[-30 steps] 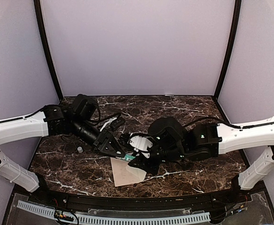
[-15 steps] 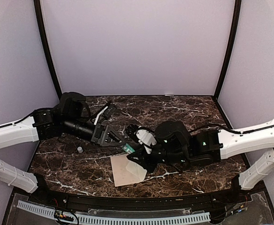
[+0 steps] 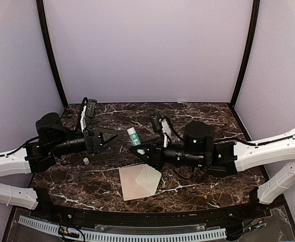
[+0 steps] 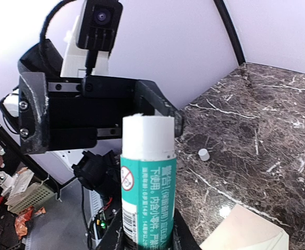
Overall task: Place the letter into the envelope and seal it
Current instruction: Unscrew the solid glue.
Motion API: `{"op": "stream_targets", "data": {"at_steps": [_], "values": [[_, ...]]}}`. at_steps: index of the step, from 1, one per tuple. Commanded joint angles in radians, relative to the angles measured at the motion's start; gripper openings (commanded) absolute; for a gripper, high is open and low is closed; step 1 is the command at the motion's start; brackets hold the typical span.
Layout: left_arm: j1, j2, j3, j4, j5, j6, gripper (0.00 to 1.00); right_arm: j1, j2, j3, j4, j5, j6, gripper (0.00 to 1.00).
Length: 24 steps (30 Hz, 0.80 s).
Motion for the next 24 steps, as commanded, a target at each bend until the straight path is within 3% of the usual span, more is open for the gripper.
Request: {"op": "stream_targets", "data": {"at_steps": [1,7,21,24], "values": [[-0.031,0.039,-0.002,0.185,-0.013,-0.033,0.87,-0.013,-0.029,-0.004,0.144,-0.116,0.033,0.0],[-0.061,0.089,0.029,0.223,0.0,-0.029,0.82,-0.018,-0.031,-0.032,0.22,-0.154,0.066,0.0],[-0.099,0.162,0.056,0.303,0.026,-0.062,0.45,-0.03,-0.011,-0.031,0.243,-0.179,0.094,0.0],[-0.099,0.163,0.054,0.32,0.025,-0.073,0.4,-0.031,-0.009,-0.031,0.242,-0.177,0.094,0.0]]}}
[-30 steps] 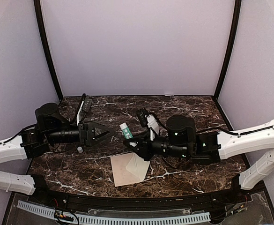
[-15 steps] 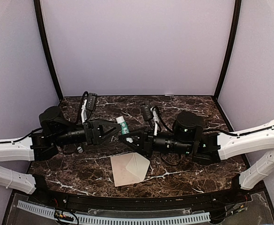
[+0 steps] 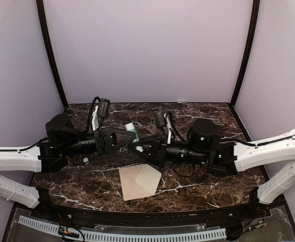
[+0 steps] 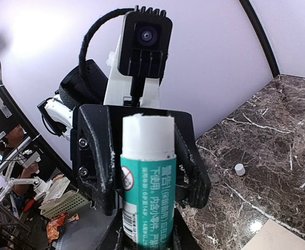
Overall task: Place the letter into the envelope and seal it
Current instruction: Unscrew the solid glue.
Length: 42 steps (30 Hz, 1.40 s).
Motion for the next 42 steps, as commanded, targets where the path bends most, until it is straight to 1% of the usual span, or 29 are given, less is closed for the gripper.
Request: {"op": "stream_targets", "data": {"at_steps": [1,8,12,15,17,19,22,23,24,27,28,30,33,34,35,38,39,42], "values": [[-0.006,-0.005,0.025,0.068,0.01,-0.016,0.38,-0.008,-0.004,-0.006,0.052,-0.007,0.013,0.0],[-0.007,0.014,0.026,0.089,0.023,-0.043,0.28,-0.01,0.001,-0.003,0.033,0.003,0.017,0.0],[-0.007,0.016,0.025,0.09,0.02,-0.045,0.18,-0.016,-0.006,-0.009,0.036,-0.006,0.027,0.0],[-0.007,0.017,0.025,0.085,0.019,-0.04,0.08,-0.026,-0.014,-0.021,0.054,-0.034,0.049,0.0],[-0.007,0.017,0.025,0.075,0.02,-0.035,0.05,-0.034,-0.018,-0.026,0.065,-0.058,0.062,0.0],[-0.007,0.014,0.025,0.062,0.019,-0.028,0.03,-0.038,-0.023,-0.029,0.068,-0.073,0.071,0.09],[-0.007,0.0,0.028,0.032,-0.005,-0.009,0.02,-0.039,-0.042,-0.038,0.059,-0.066,0.075,0.3],[-0.006,-0.011,0.04,-0.015,-0.018,0.014,0.02,-0.039,-0.052,-0.043,0.05,-0.054,0.073,0.38],[-0.006,-0.015,0.051,-0.046,-0.043,0.029,0.02,-0.039,-0.062,-0.046,0.035,-0.041,0.071,0.5],[0.006,-0.026,0.133,-0.23,-0.064,0.137,0.03,-0.039,-0.112,-0.051,-0.041,0.017,0.051,0.69],[0.021,-0.023,0.171,-0.301,-0.063,0.173,0.03,-0.039,-0.132,-0.056,-0.064,0.039,0.043,0.72],[0.067,-0.006,0.223,-0.389,-0.039,0.206,0.03,-0.039,-0.175,-0.072,-0.109,0.099,0.028,0.77],[0.152,0.049,0.266,-0.423,0.088,0.212,0.03,-0.04,-0.23,-0.106,-0.157,0.196,0.006,0.8],[0.189,0.061,0.28,-0.418,0.112,0.219,0.03,-0.04,-0.242,-0.114,-0.171,0.227,0.001,0.81],[0.2,0.082,0.286,-0.415,0.145,0.229,0.03,-0.04,-0.251,-0.119,-0.184,0.257,-0.005,0.81],[0.245,0.121,0.302,-0.384,0.165,0.267,0.02,-0.04,-0.26,-0.127,-0.213,0.326,-0.014,0.81],[0.258,0.139,0.299,-0.368,0.187,0.258,0.02,-0.04,-0.256,-0.128,-0.217,0.343,-0.016,0.81],[0.323,0.164,0.25,-0.252,0.257,0.175,0.01,-0.04,-0.23,-0.124,-0.208,0.367,-0.024,0.81]]}}
